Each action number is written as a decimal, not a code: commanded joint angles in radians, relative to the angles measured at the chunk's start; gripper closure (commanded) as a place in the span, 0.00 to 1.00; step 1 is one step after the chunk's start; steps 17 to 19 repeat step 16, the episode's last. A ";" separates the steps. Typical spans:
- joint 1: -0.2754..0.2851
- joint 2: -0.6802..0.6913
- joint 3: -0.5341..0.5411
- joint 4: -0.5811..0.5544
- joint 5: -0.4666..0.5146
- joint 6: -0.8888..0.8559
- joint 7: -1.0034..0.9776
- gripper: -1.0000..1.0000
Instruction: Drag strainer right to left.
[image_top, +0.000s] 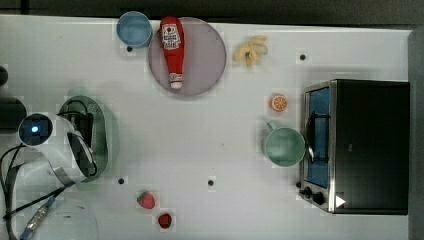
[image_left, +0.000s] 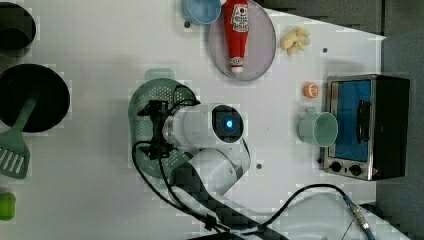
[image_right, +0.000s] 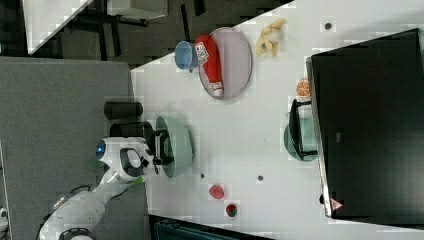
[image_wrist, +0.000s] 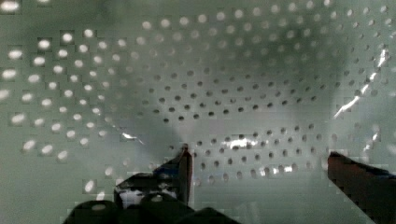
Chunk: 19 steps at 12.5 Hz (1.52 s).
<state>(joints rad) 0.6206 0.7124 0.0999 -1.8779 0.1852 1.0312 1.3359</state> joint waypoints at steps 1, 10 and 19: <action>0.023 -0.067 -0.014 0.012 -0.008 -0.039 -0.060 0.00; 0.011 -0.545 -0.377 -0.018 -0.030 -0.455 -0.754 0.00; -0.010 -0.826 -0.692 -0.010 -0.256 -0.760 -1.109 0.00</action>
